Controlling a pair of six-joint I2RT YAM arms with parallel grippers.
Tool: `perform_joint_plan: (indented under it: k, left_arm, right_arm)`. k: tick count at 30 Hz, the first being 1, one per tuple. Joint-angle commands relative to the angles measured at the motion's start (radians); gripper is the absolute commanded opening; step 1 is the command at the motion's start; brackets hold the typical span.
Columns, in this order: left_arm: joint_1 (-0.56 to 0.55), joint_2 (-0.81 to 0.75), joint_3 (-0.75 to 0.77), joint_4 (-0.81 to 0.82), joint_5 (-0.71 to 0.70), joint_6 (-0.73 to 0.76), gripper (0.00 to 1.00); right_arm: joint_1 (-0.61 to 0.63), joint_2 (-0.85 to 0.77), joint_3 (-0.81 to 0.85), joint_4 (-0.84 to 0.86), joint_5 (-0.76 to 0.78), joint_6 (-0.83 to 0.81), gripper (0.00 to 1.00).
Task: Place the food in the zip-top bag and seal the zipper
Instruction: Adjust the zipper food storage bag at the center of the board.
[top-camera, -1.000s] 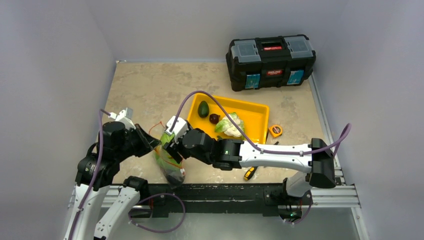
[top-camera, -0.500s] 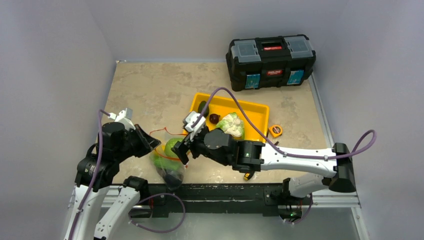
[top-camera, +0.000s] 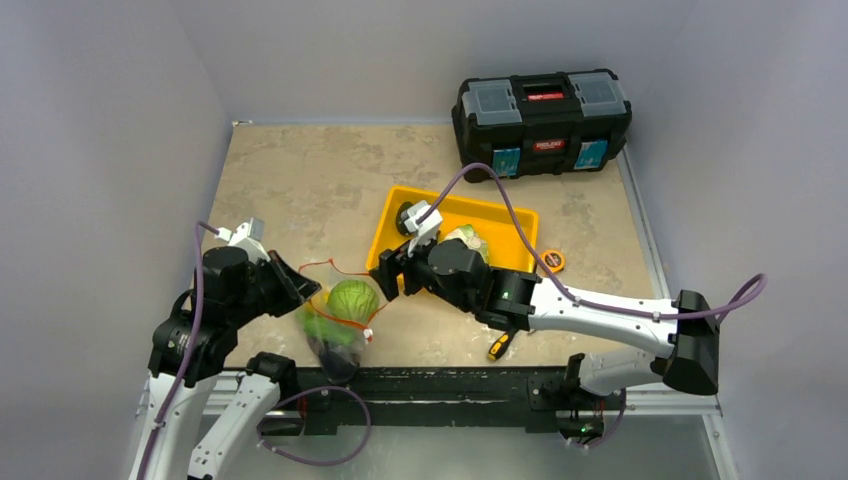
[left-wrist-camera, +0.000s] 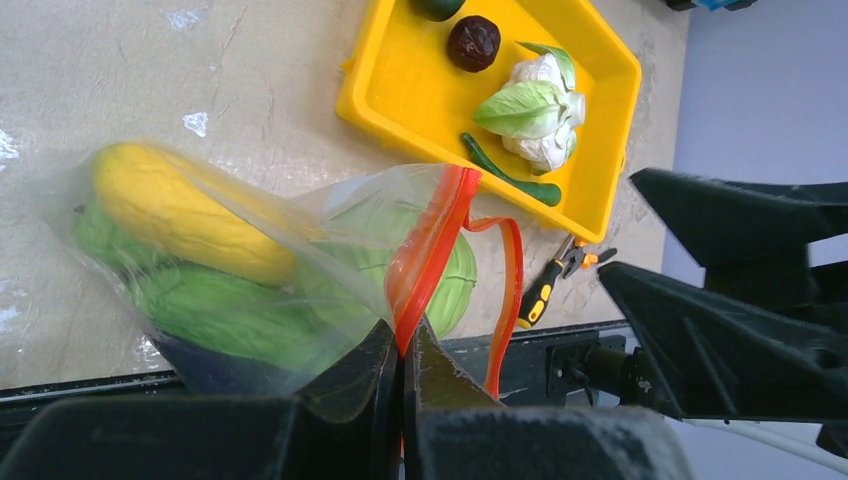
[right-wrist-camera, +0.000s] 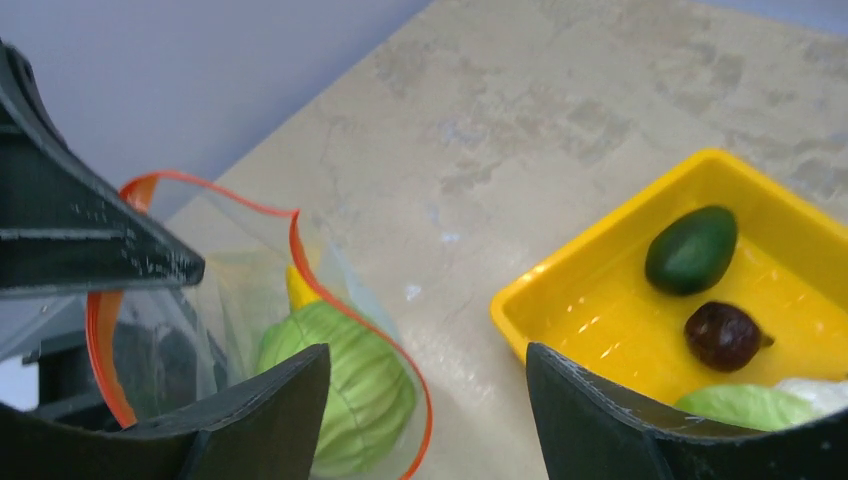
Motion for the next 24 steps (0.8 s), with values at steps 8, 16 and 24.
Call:
perform_joint_plan:
  k: [8,16,24]
  left_arm:
    - [-0.002,0.003,0.024,0.051,0.024,0.004,0.00]
    - [-0.002,0.000,0.022,0.050,0.026,-0.001,0.00]
    - [-0.002,-0.004,0.055,0.028,-0.004,0.013,0.00]
  right_arm:
    - [0.010,0.012,-0.114,0.011,-0.140,0.080,0.48]
    - [0.010,0.088,-0.109,0.006,-0.101,0.078,0.36]
    - [0.022,0.067,0.015,-0.007,-0.139,0.018,0.00]
